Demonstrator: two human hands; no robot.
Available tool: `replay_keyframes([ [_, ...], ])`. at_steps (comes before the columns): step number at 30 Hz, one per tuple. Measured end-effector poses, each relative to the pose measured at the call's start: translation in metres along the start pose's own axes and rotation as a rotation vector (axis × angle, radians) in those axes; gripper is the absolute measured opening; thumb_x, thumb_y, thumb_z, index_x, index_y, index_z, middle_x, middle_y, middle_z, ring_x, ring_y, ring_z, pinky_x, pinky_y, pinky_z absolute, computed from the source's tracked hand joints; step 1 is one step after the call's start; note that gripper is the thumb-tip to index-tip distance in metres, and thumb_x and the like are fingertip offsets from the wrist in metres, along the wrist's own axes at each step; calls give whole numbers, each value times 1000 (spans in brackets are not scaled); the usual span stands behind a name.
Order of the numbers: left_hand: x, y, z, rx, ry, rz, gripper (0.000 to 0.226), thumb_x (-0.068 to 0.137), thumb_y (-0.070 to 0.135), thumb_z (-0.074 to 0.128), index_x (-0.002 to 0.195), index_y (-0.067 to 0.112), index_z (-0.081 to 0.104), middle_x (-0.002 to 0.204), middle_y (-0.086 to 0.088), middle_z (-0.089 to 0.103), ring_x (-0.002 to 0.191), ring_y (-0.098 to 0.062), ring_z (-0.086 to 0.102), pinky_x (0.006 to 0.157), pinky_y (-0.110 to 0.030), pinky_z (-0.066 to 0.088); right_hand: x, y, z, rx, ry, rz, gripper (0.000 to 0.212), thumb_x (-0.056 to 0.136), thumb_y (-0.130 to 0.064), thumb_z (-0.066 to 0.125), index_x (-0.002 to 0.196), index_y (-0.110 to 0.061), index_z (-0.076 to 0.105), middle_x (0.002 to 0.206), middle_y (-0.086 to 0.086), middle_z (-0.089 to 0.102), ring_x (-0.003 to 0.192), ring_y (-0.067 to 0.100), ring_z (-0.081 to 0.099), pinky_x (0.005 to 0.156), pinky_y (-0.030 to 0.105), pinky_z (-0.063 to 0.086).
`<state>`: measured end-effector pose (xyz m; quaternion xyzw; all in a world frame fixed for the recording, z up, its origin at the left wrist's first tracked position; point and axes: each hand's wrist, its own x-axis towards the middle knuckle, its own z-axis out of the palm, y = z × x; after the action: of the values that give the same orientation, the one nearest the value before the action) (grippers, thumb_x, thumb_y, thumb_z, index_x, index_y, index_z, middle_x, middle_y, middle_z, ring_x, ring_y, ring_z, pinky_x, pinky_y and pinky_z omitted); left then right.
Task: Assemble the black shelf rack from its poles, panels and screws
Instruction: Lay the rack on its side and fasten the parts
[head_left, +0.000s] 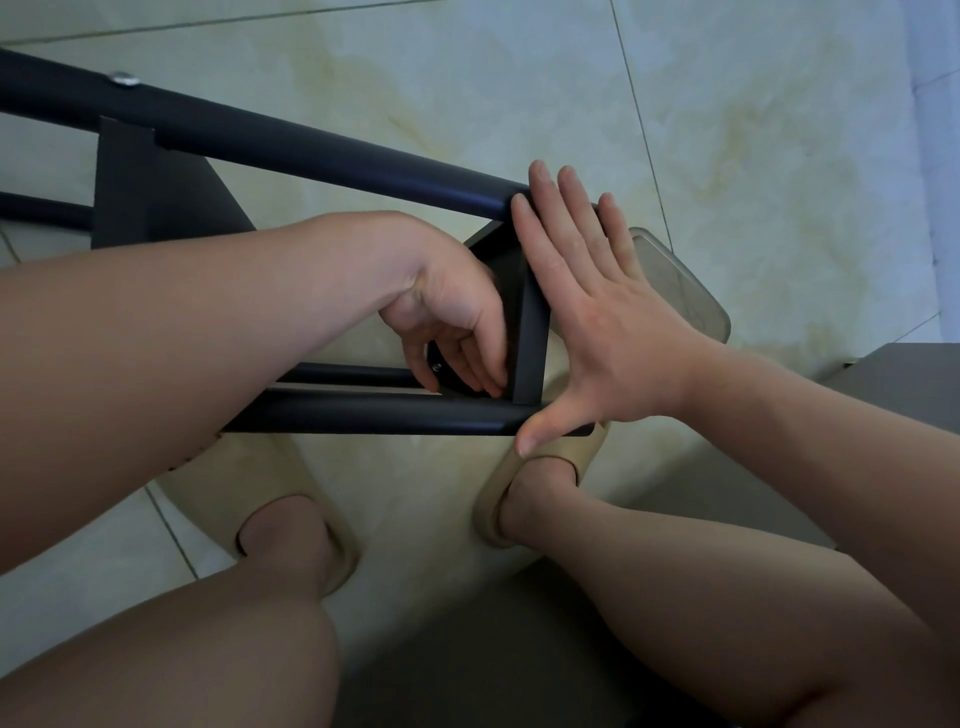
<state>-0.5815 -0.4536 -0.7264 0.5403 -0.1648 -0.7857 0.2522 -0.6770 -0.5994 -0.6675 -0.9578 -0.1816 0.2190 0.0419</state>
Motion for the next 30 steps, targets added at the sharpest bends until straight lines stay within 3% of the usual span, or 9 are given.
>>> replay_keyframes([
  [4,0,0,1,21,0,-17,11,89,18,68,98,19,75,94,1,76,106,-17,66,101,-50,49,0,1,1,-10,0,2,157,53,-107,36,160,0,-4,168,22,-9,154,35,-18,125,51,-12],
  [9,2,-1,2,-5,18,-20,16,89,12,68,104,16,73,90,2,76,104,-15,64,99,-47,49,0,1,2,-8,5,-2,156,53,-107,36,160,1,-2,168,22,-8,155,37,-13,125,51,-11],
  [13,-1,0,1,-2,14,-17,33,89,9,67,121,11,70,100,1,75,106,-14,63,103,-48,48,0,1,1,-9,2,-3,156,53,-107,35,160,1,-2,168,22,-8,155,38,-13,125,52,-10],
  [19,-1,0,2,19,6,-45,12,91,20,66,101,21,74,89,4,76,104,-14,63,101,-48,48,1,0,1,-11,1,-5,156,53,-107,34,160,1,-2,168,23,-7,155,39,-11,125,52,-10],
  [25,0,-1,1,-4,6,-25,19,89,10,67,107,16,73,89,3,76,106,-14,63,98,-46,49,1,0,1,-19,-3,-6,157,53,-107,35,160,2,-2,168,23,-7,155,39,-11,125,51,-11],
  [30,-1,0,1,11,1,-40,18,90,19,66,107,20,73,93,5,76,108,-15,63,98,-47,48,1,1,1,-18,4,-5,156,53,-107,34,160,2,-1,168,24,-6,155,40,-10,125,52,-10],
])
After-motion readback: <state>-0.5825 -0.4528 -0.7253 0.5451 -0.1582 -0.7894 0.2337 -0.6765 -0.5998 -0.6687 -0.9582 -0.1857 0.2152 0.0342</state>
